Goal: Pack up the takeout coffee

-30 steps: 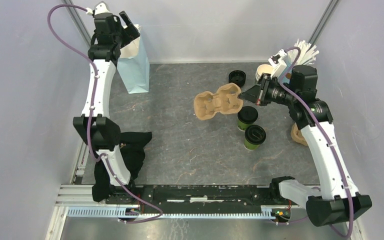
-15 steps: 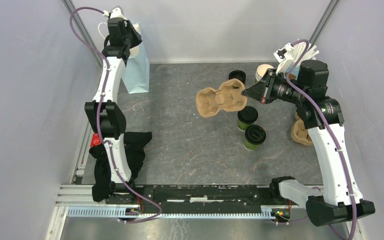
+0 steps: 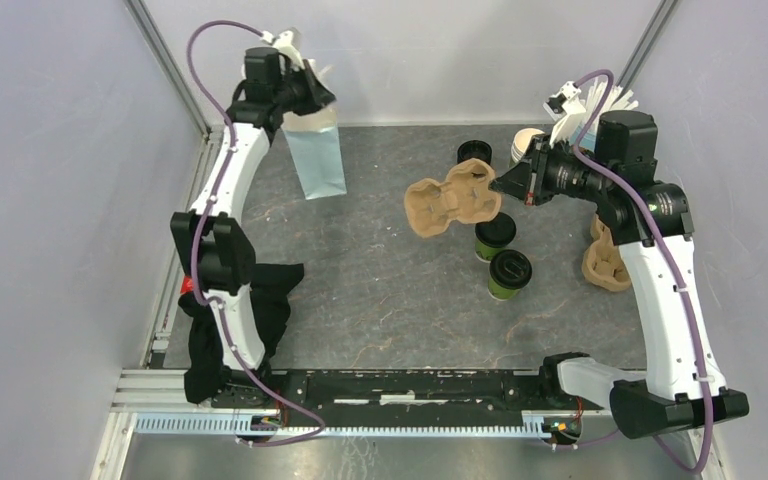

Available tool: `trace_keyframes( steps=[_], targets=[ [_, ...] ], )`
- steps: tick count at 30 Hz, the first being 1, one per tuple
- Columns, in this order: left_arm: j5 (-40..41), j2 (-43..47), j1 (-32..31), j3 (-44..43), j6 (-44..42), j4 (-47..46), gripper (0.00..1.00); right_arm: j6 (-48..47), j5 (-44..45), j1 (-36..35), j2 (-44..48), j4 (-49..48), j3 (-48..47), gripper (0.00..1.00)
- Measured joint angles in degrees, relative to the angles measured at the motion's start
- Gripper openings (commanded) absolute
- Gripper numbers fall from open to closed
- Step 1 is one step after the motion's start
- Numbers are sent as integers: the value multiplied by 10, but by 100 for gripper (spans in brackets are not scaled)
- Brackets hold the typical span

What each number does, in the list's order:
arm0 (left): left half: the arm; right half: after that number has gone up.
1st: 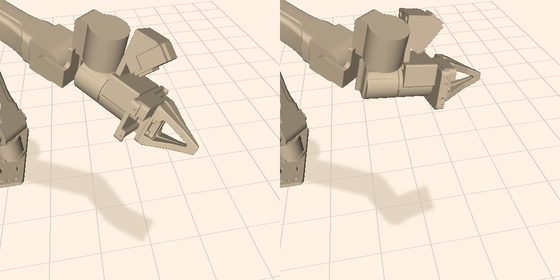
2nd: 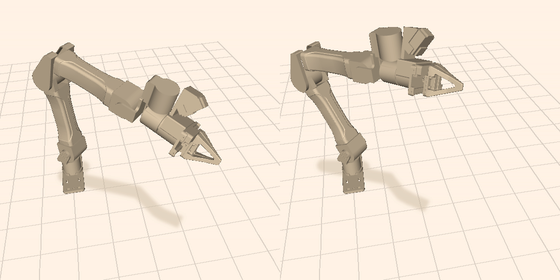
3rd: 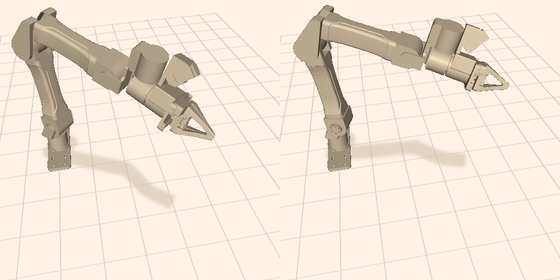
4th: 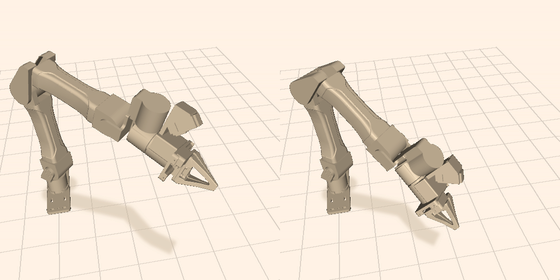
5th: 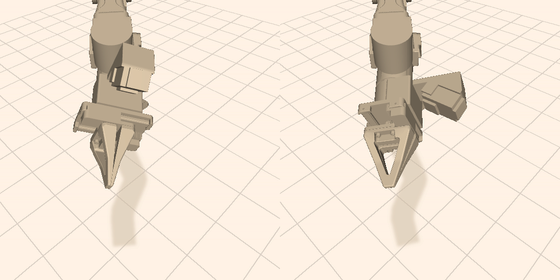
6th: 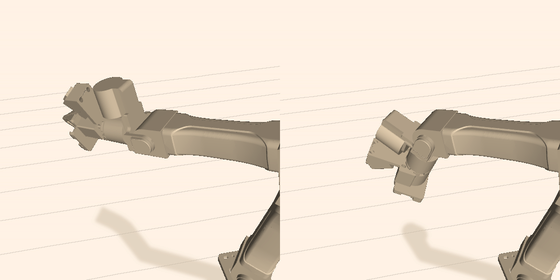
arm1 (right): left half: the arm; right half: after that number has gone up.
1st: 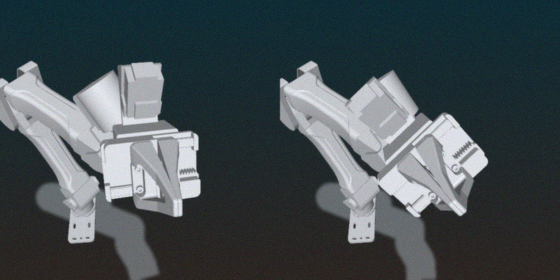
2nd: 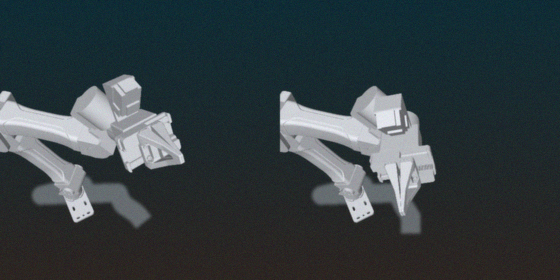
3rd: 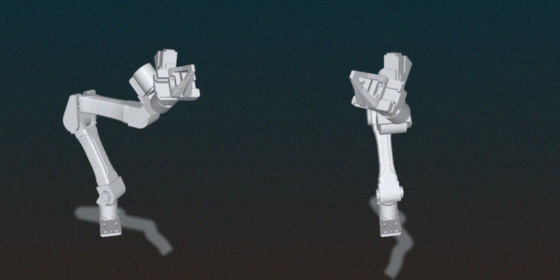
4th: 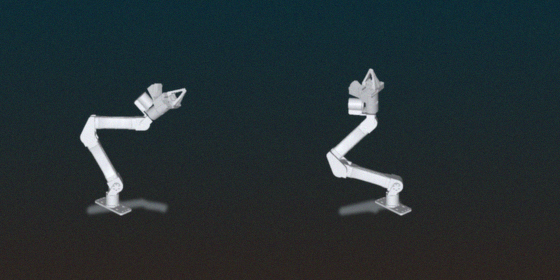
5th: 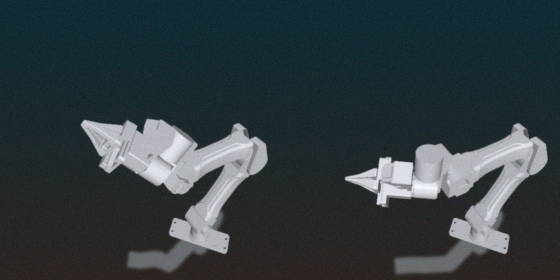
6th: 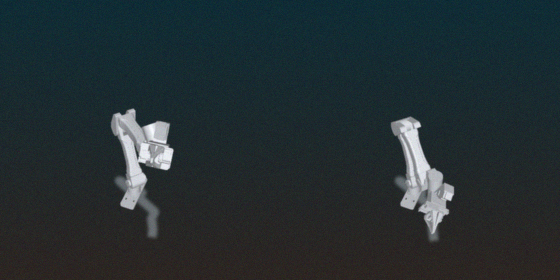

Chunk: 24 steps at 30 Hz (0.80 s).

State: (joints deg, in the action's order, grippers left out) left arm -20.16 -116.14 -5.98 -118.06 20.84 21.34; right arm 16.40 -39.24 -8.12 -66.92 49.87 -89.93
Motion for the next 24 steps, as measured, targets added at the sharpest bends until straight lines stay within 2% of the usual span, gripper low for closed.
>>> trace_keyframes(
  steps=[5,9,16,24],
  targets=[
    [-42,93,-68,72,-21,63,2,-36,5,0,0,23,-15,0],
    [-73,202,-89,151,-20,92,2,-52,26,-3,-4,48,-30,0],
    [-88,405,-117,323,-20,133,2,-69,97,-12,-31,84,-142,0],
    [-97,439,-125,337,-13,156,2,-68,99,-16,-24,83,-146,0]
  ],
)
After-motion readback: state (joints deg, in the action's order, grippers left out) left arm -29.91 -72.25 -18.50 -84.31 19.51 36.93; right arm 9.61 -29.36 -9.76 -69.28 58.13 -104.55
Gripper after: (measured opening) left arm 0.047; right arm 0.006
